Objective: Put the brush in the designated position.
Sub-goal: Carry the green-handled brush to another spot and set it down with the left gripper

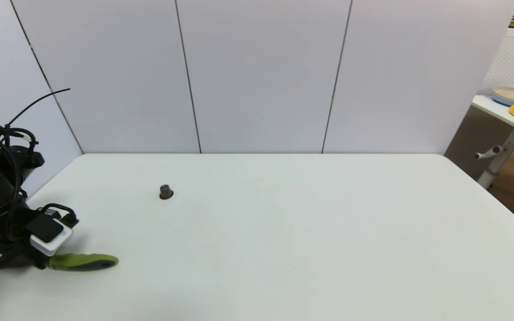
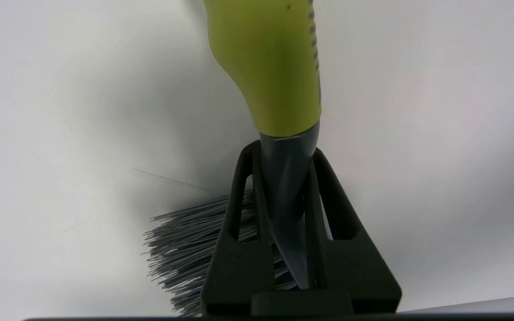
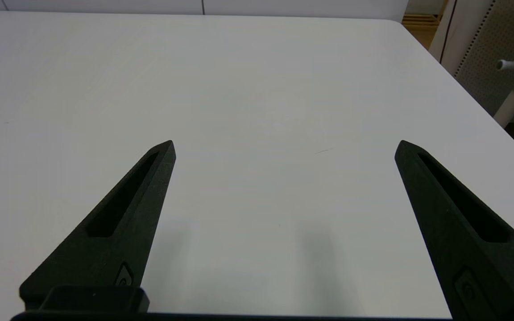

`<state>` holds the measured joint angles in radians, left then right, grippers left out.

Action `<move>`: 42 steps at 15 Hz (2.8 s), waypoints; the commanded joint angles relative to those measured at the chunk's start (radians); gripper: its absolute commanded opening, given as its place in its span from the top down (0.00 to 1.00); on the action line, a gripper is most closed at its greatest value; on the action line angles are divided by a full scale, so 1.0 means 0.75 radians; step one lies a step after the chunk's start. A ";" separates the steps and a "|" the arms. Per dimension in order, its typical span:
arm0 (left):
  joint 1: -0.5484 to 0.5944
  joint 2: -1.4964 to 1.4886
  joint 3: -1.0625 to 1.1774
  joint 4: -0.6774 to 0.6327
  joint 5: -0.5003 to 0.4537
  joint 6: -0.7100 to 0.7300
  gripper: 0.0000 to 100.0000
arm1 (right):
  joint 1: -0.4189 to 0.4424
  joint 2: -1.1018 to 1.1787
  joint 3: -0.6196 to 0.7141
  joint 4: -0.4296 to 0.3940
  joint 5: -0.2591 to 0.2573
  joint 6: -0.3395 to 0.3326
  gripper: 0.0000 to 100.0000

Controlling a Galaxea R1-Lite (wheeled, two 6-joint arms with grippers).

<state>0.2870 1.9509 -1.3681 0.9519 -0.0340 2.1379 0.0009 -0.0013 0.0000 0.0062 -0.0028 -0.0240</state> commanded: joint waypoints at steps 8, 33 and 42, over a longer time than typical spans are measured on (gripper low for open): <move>-0.199 -0.179 -0.229 0.306 0.002 -0.161 1.00 | 0.001 0.002 0.002 0.000 0.000 -0.001 0.00; -0.174 0.052 -0.442 0.148 -0.413 1.641 1.00 | 0.001 0.002 0.002 0.000 0.000 -0.001 0.00; -0.180 -0.010 -0.389 0.124 -0.398 0.663 1.00 | 0.001 0.002 0.002 0.000 0.000 -0.001 0.00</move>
<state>0.1504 1.9583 -1.6630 1.0655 -0.3332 2.7398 0.0009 -0.0013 0.0000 0.0062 -0.0032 -0.0245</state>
